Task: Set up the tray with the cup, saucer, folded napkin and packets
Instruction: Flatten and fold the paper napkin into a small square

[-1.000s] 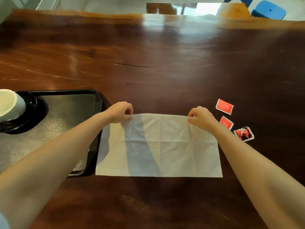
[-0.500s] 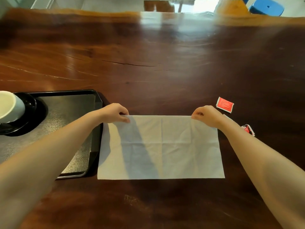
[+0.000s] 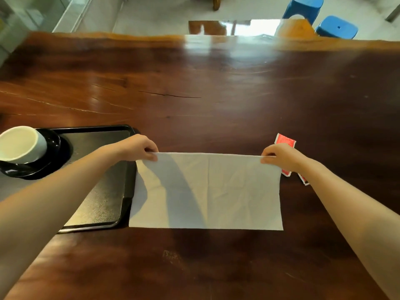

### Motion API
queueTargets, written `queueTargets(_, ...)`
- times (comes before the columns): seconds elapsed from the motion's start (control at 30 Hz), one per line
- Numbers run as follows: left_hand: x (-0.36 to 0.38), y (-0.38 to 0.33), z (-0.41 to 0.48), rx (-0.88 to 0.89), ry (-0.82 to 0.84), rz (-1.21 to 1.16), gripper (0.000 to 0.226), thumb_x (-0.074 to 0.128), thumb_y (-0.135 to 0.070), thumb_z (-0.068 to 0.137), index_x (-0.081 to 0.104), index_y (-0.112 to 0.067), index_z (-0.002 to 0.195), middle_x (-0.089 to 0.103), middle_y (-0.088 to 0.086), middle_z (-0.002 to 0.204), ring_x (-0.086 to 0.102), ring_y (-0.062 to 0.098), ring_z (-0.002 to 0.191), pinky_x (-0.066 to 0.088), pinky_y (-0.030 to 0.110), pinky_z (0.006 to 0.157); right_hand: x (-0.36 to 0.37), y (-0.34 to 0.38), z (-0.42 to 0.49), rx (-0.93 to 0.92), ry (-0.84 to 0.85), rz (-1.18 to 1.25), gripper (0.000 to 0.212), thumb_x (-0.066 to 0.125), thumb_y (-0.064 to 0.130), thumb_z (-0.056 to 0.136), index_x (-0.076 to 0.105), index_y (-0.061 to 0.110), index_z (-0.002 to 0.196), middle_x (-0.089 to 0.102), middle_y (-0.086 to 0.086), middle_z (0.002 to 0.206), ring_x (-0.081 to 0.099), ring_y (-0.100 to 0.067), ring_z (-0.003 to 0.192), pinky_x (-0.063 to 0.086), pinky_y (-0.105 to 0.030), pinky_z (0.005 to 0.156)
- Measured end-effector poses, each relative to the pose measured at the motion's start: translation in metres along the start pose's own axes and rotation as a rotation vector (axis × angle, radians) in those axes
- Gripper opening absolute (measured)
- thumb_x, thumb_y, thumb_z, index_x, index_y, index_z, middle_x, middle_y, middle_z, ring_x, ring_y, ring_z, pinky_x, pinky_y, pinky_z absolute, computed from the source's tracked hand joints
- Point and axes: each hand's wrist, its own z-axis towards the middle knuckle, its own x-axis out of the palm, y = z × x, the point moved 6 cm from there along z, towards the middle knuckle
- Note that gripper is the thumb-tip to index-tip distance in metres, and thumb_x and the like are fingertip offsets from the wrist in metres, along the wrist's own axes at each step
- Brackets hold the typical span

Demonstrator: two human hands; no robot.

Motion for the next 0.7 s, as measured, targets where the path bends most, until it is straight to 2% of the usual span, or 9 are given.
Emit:
queueTargets(0.07, -0.016, -0.003, -0.012, -0.003, -0.009, 0.074, 0.014, 0.064, -0.021, 0.087, 0.072, -0.012, 0.093, 0.067, 0.0, 0.084, 0.061, 0.017, 0.078, 0.045, 0.019, 0.064, -0.024, 0.002, -0.012, -0.002, -0.087, 0.051, 0.019, 0.06, 0.023, 0.089, 0.071, 0.011, 0.098, 0.067, -0.003, 0.094, 0.061, -0.019, 0.086, 0.046, -0.026, 0.073)
queueTargets(0.13, -0.042, -0.012, -0.027, 0.007, -0.097, 0.123, 0.014, 0.065, -0.021, 0.086, 0.073, -0.011, 0.093, 0.069, 0.001, 0.086, 0.061, 0.017, 0.076, 0.046, 0.021, 0.065, -0.052, 0.005, -0.024, -0.01, -0.186, 0.082, 0.02, 0.063, 0.021, 0.087, 0.072, 0.009, 0.1, 0.068, -0.005, 0.093, 0.061, -0.019, 0.086, 0.047, -0.028, 0.074)
queueTargets(0.3, -0.109, -0.049, -0.087, 0.078, -0.51, 0.254, 0.013, 0.072, -0.019, 0.08, 0.075, -0.01, 0.088, 0.072, 0.006, 0.084, 0.061, 0.021, 0.07, 0.051, 0.032, 0.067, -0.115, 0.018, -0.064, -0.073, -0.428, 0.144, 0.022, 0.067, 0.024, 0.084, 0.073, 0.011, 0.1, 0.071, -0.004, 0.093, 0.063, -0.017, 0.086, 0.047, -0.026, 0.075)
queueTargets(0.4, -0.103, -0.067, -0.134, 0.178, -0.741, 0.341, 0.006, 0.076, -0.014, 0.076, 0.076, -0.012, 0.081, 0.072, 0.007, 0.078, 0.065, 0.028, 0.072, 0.049, 0.034, 0.058, -0.12, 0.025, -0.098, -0.152, -0.565, 0.091, 0.018, 0.068, 0.018, 0.082, 0.075, 0.01, 0.097, 0.073, -0.008, 0.091, 0.062, -0.023, 0.084, 0.051, -0.037, 0.075)
queueTargets(0.47, -0.074, -0.072, -0.16, 0.224, -0.841, 0.364, 0.008, 0.073, -0.02, 0.077, 0.075, -0.012, 0.076, 0.071, 0.004, 0.072, 0.066, 0.026, 0.07, 0.048, 0.031, 0.053, -0.101, 0.021, -0.119, -0.202, -0.638, 0.022, 0.015, 0.071, 0.016, 0.079, 0.076, 0.012, 0.093, 0.074, -0.006, 0.085, 0.06, -0.025, 0.08, 0.051, -0.039, 0.069)
queueTargets(0.53, -0.03, -0.072, -0.174, 0.214, -0.864, 0.364, 0.025, 0.058, -0.031, 0.08, 0.073, -0.014, 0.07, 0.068, 0.001, 0.067, 0.059, 0.019, 0.07, 0.043, 0.026, 0.048, -0.066, 0.011, -0.135, -0.238, -0.684, -0.034, 0.014, 0.076, 0.014, 0.074, 0.077, 0.014, 0.088, 0.075, -0.003, 0.079, 0.058, -0.023, 0.074, 0.051, -0.035, 0.062)
queueTargets(0.6, 0.024, -0.067, -0.177, 0.181, -0.818, 0.332, 0.032, 0.046, -0.034, 0.081, 0.07, -0.018, 0.066, 0.063, -0.001, 0.063, 0.052, 0.015, 0.068, 0.036, 0.023, 0.046, -0.024, -0.002, -0.145, -0.257, -0.716, -0.055, 0.016, 0.081, 0.009, 0.068, 0.078, 0.014, 0.082, 0.075, -0.001, 0.076, 0.059, -0.024, 0.069, 0.052, -0.034, 0.061)
queueTargets(0.7, 0.109, -0.06, -0.176, 0.105, -0.683, 0.258, 0.029, 0.049, -0.038, 0.077, 0.071, -0.021, 0.068, 0.065, -0.003, 0.066, 0.062, 0.017, 0.061, 0.044, 0.023, 0.046, 0.046, -0.021, -0.156, -0.217, -0.679, -0.073, 0.021, 0.085, 0.007, 0.061, 0.078, 0.016, 0.078, 0.074, 0.003, 0.072, 0.06, -0.024, 0.065, 0.052, -0.033, 0.06)
